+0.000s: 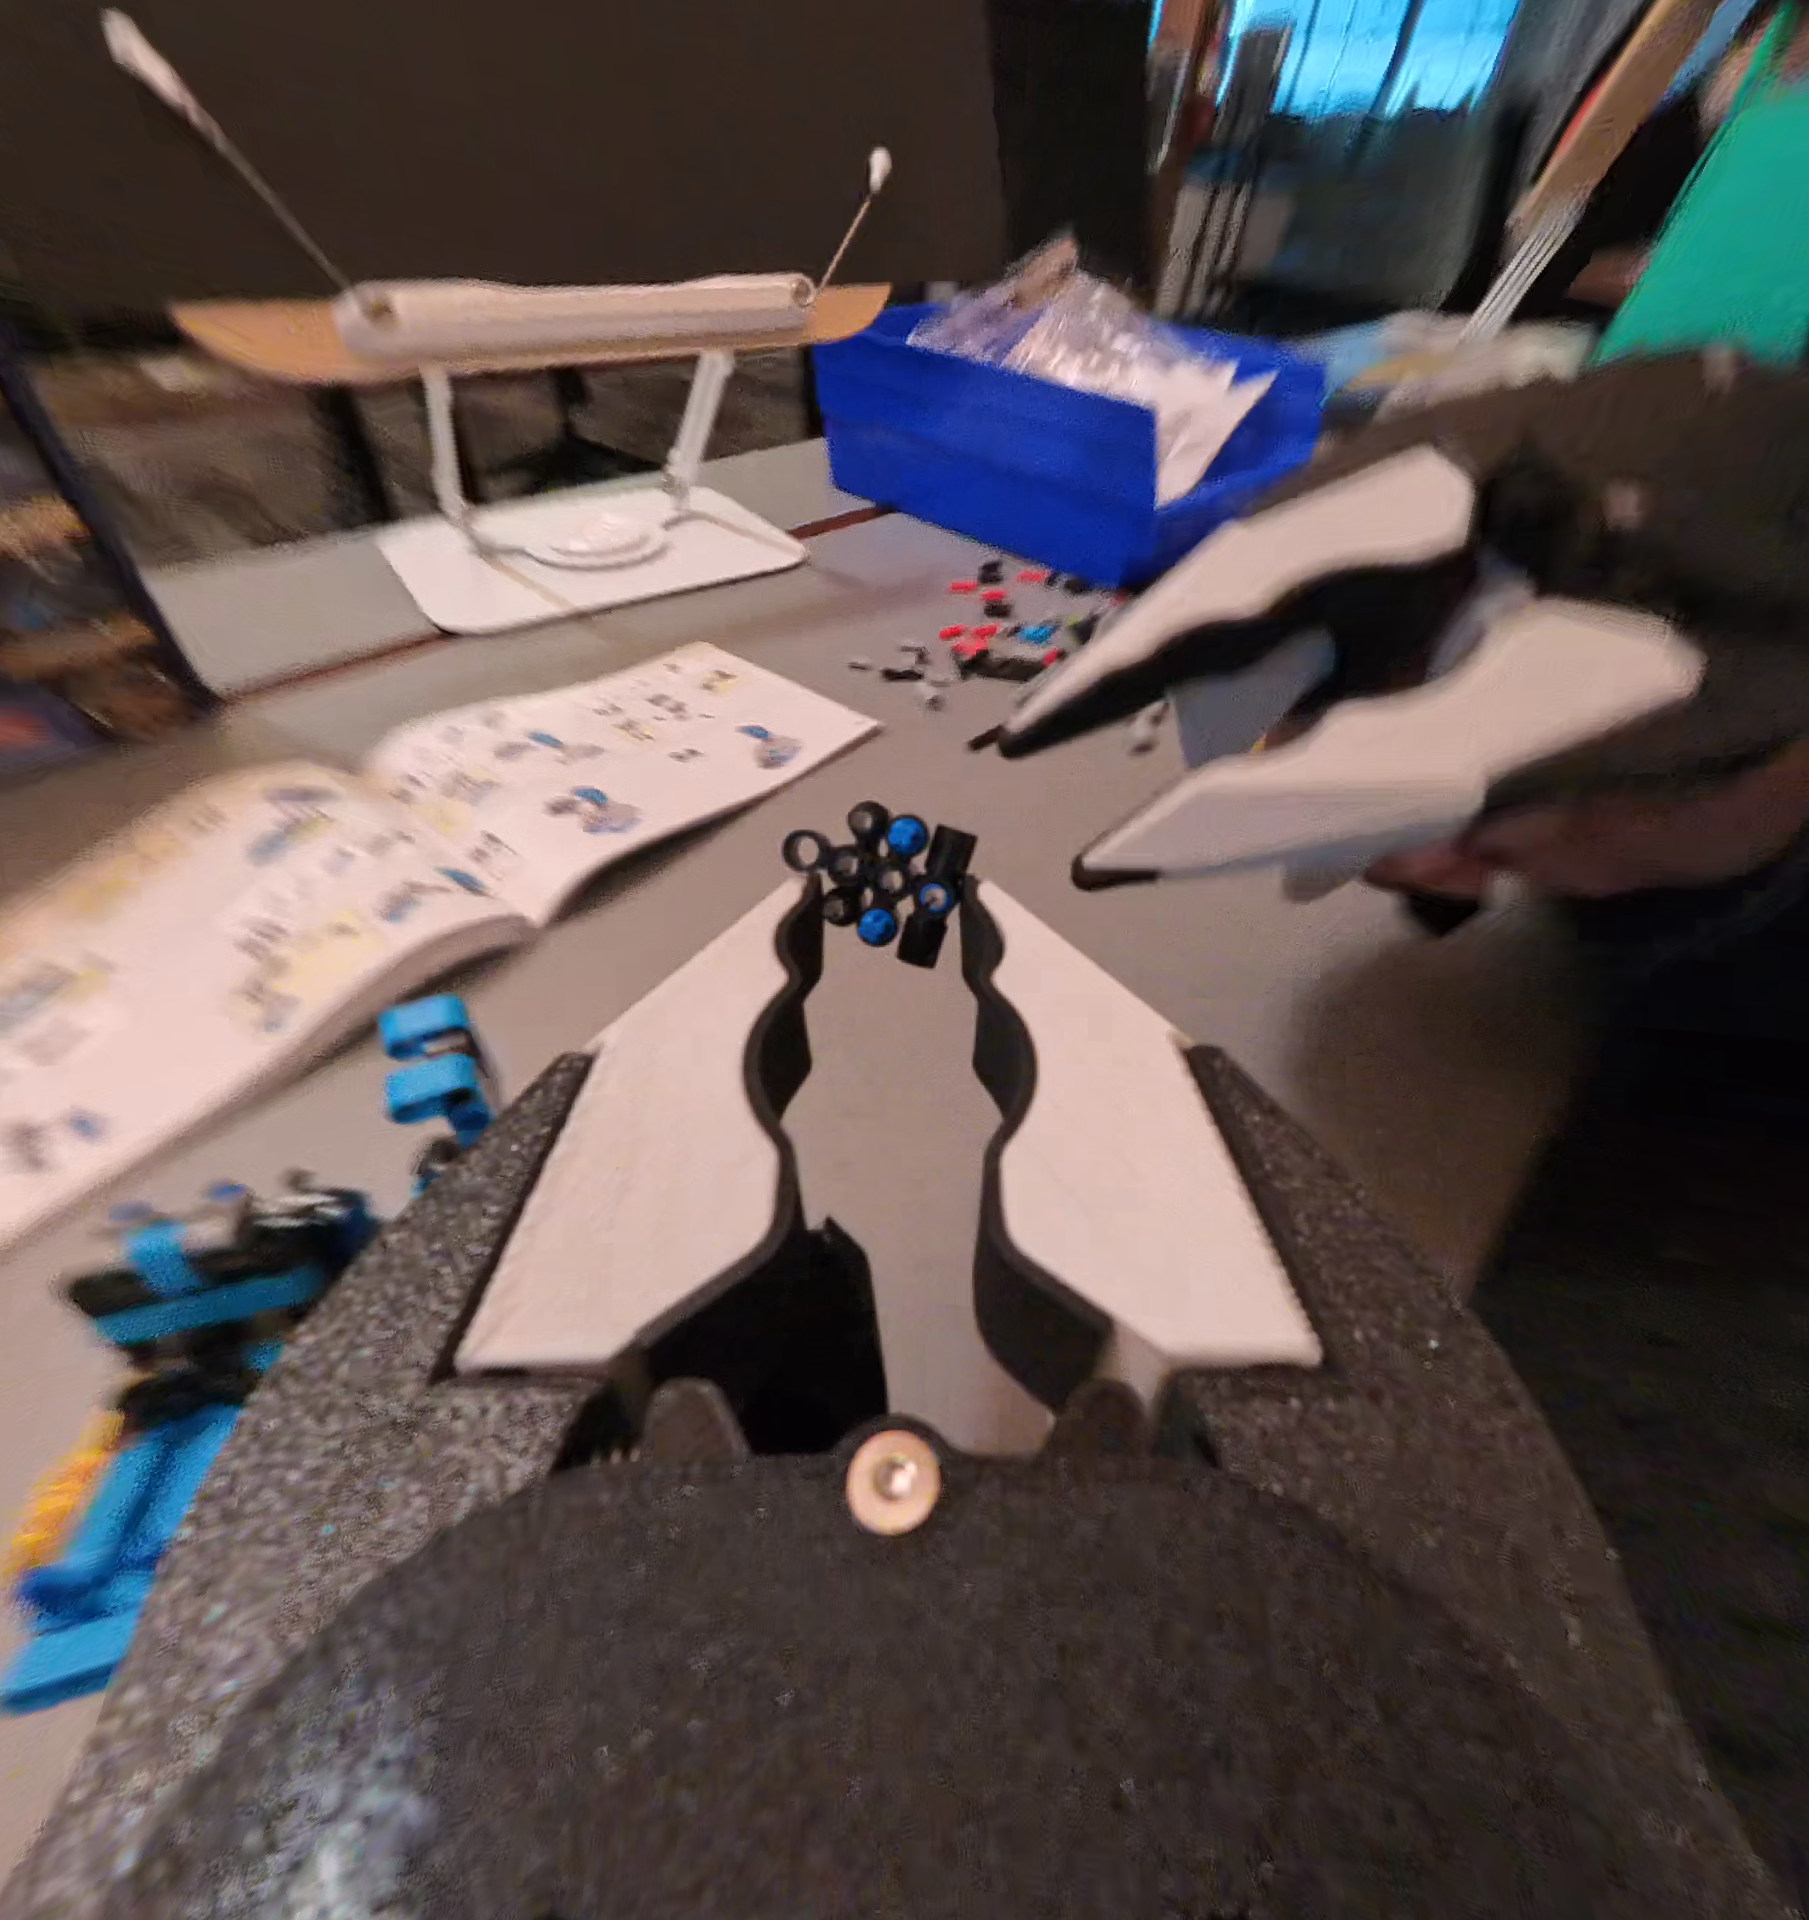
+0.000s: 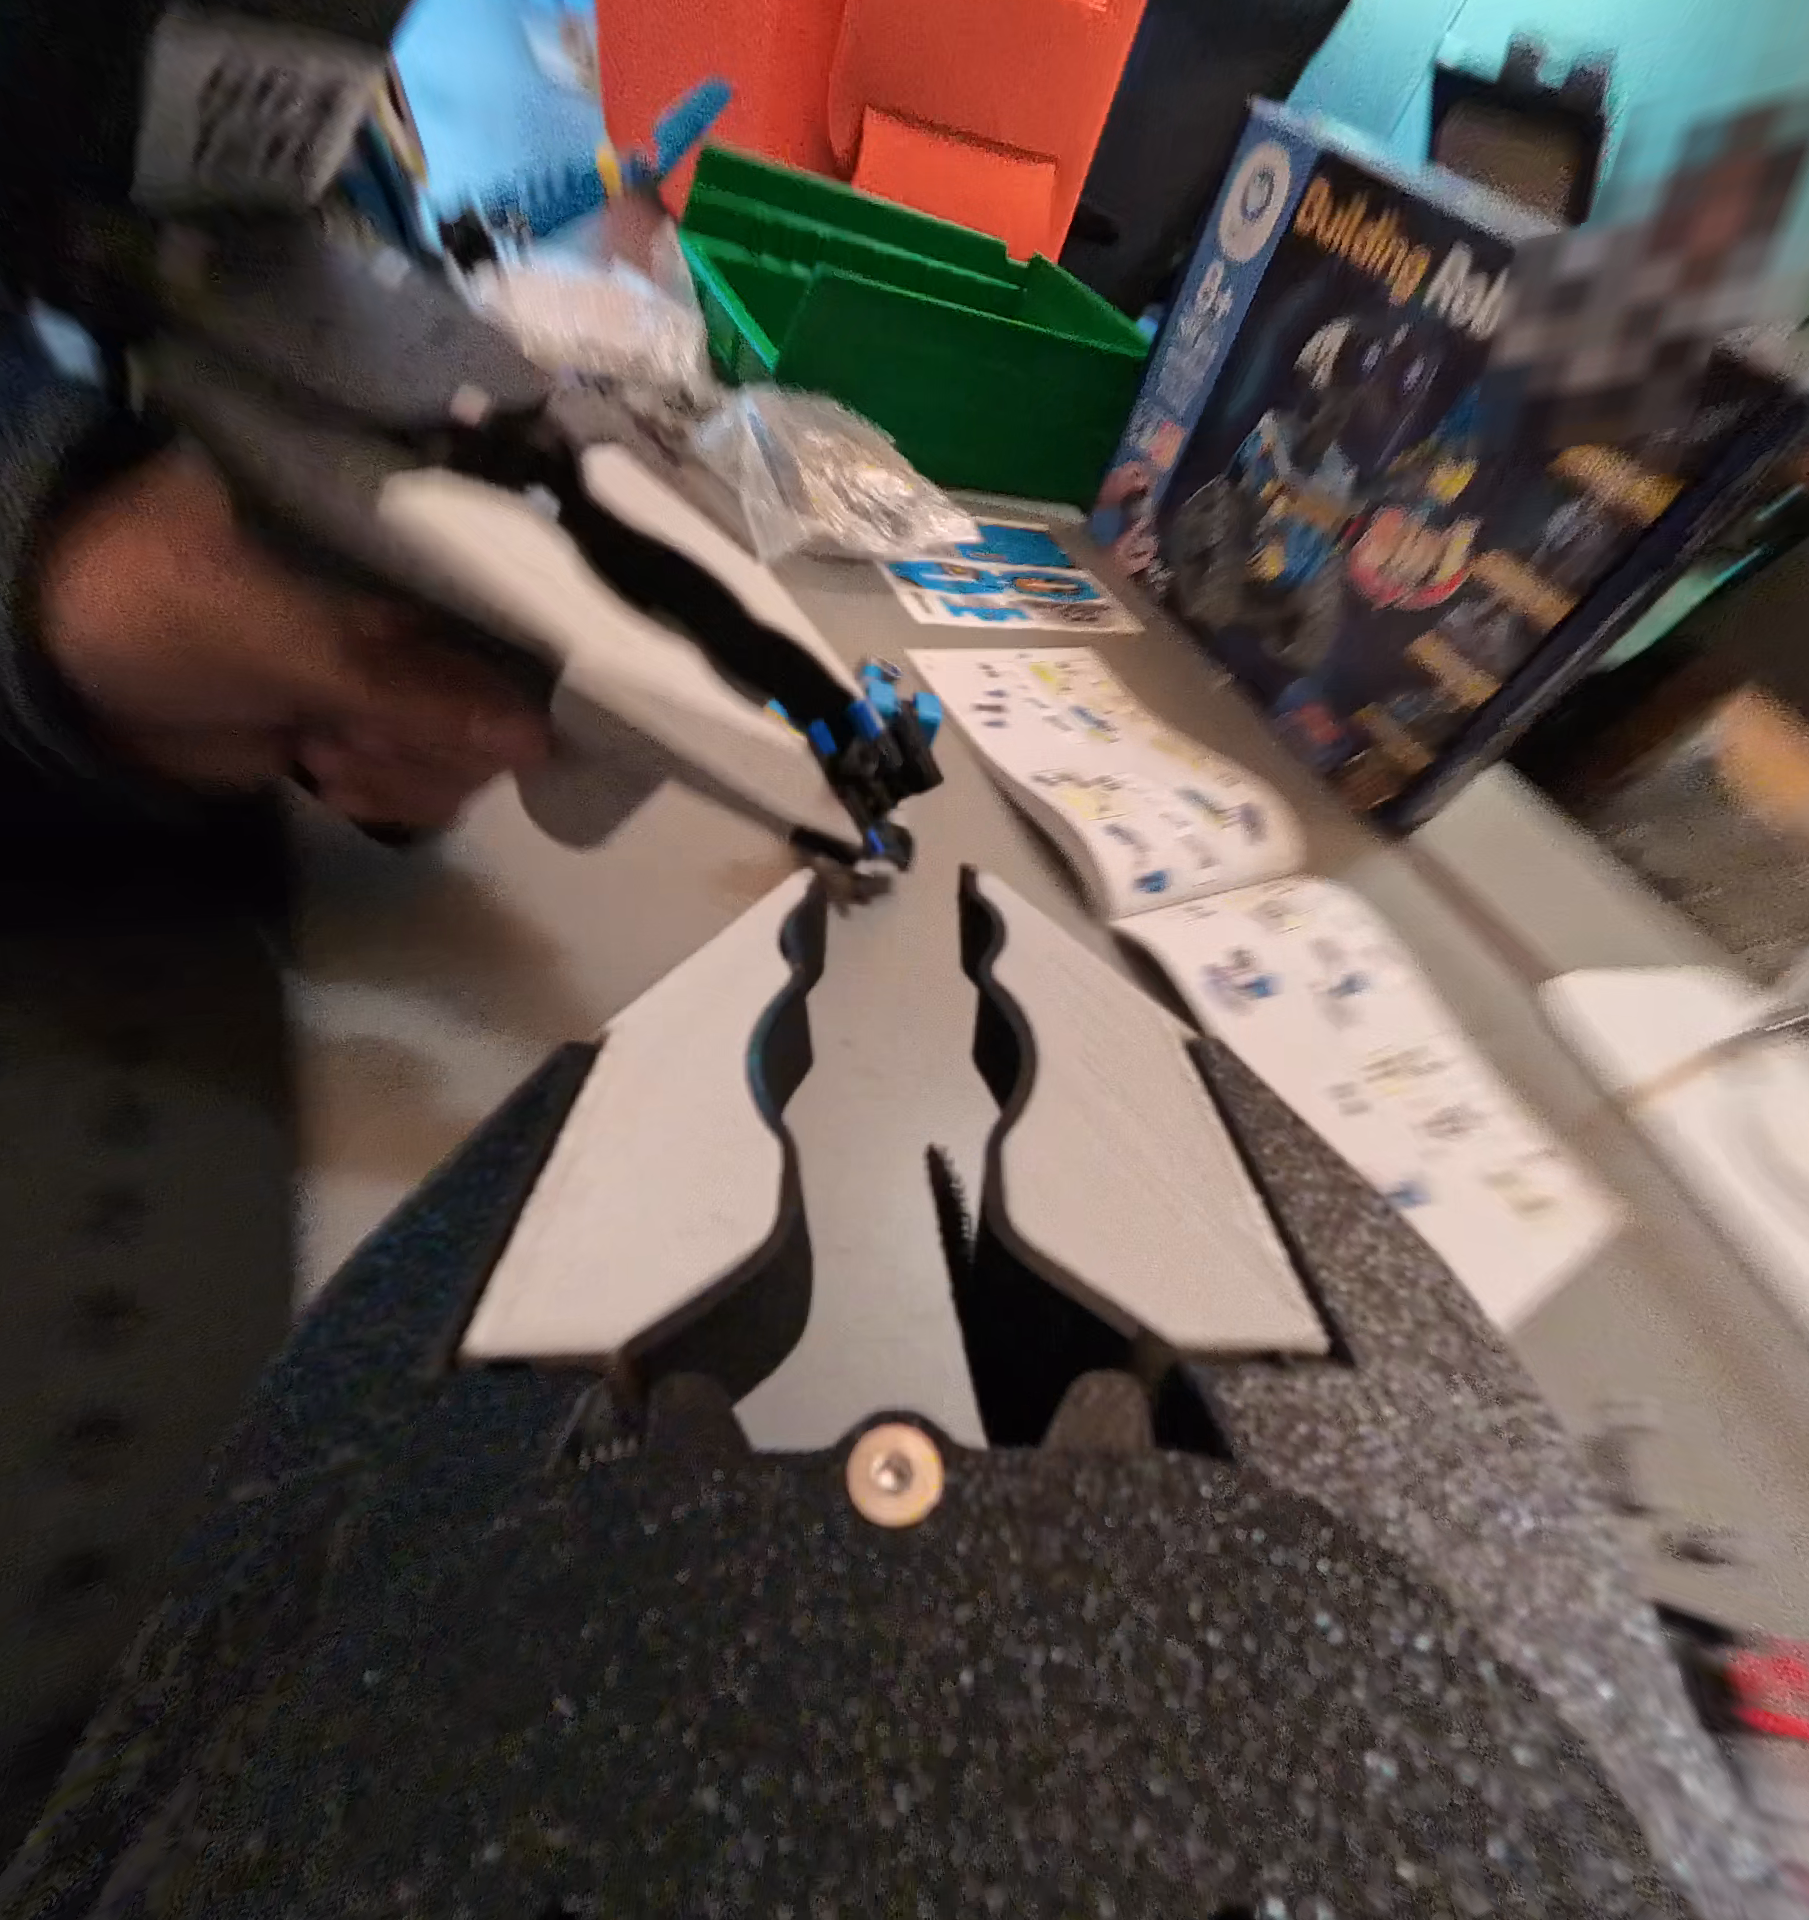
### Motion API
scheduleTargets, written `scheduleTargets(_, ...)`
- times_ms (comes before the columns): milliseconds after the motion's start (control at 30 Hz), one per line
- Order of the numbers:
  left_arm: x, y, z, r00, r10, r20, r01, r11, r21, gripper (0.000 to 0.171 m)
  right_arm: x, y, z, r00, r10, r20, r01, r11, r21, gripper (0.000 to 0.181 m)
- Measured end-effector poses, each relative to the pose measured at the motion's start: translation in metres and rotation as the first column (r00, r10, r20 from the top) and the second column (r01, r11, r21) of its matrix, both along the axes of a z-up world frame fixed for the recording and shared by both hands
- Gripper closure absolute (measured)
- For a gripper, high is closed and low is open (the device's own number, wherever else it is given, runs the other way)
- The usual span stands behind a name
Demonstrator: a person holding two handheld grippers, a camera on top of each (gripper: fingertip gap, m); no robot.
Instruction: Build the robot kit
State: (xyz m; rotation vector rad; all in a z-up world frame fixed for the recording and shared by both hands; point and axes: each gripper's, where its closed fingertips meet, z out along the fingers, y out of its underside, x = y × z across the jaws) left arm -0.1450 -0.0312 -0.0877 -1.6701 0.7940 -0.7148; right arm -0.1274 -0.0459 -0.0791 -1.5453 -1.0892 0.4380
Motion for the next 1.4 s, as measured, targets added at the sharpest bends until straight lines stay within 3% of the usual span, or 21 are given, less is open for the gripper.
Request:
scheduleTargets(67,0.004,-0.004,0.000,0.988,0.043,-0.149,-0.018,0.985,0.171,0.146,-0.004,0.002,0.004,0.978,-0.011,-0.209,-0.044,0.966,-0.256,0.150)
scheduleTargets(167,0.008,-0.010,0.007,0.956,0.119,-0.269,-0.012,0.928,0.371,0.146,-0.008,-0.002,0.007,0.877,-0.036,-0.480,-0.269,0.790,-0.551,0.148)
scheduleTargets(233,0.009,-0.011,0.007,0.934,0.166,-0.316,-0.011,0.899,0.438,0.146,-0.005,-0.001,0.006,0.824,-0.079,-0.560,-0.356,0.698,-0.621,0.149)
scheduleTargets(300,0.008,-0.010,0.008,0.922,0.198,-0.333,-0.020,0.883,0.469,0.146,-0.007,-0.003,0.003,0.818,-0.075,-0.570,-0.384,0.666,-0.640,0.148)
scheduleTargets(467,0.007,-0.009,0.008,0.918,0.209,-0.336,-0.026,0.879,0.476,0.146,-0.013,-0.008,0.000,0.832,-0.051,-0.552,-0.383,0.668,-0.638,0.157)
scheduleTargets(700,0.007,-0.011,0.010,0.923,0.200,-0.328,-0.023,0.881,0.473,0.146,-0.014,-0.010,0.002,0.811,-0.045,-0.583,-0.422,0.646,-0.636,0.157)
scheduleTargets(867,0.008,-0.012,0.008,0.919,0.202,-0.338,-0.019,0.880,0.474,0.146,-0.013,-0.011,0.001,0.793,-0.056,-0.607,-0.463,0.592,-0.660,0.157)
scheduleTargets(1100,0.008,-0.010,0.005,0.904,0.231,-0.361,-0.031,0.876,0.481,0.146,-0.013,-0.009,-0.002,0.833,-0.043,-0.551,-0.394,0.653,-0.647,0.160)
scheduleTargets(1133,0.007,-0.009,0.003,0.898,0.236,-0.371,-0.033,0.878,0.478,0.145,-0.013,-0.009,-0.002,0.836,-0.043,-0.546,-0.382,0.668,-0.638,0.176)
scheduleTargets(1267,0.007,-0.009,0.006,0.907,0.234,-0.351,-0.041,0.877,0.480,0.146,-0.014,-0.009,0.001,0.850,-0.018,-0.526,-0.358,0.712,-0.604,0.175)
scheduleTargets(1400,0.006,-0.009,0.006,0.910,0.229,-0.345,-0.043,0.881,0.471,0.146,-0.011,-0.009,0.003,0.840,-0.011,-0.543,-0.378,0.706,-0.599,0.174)
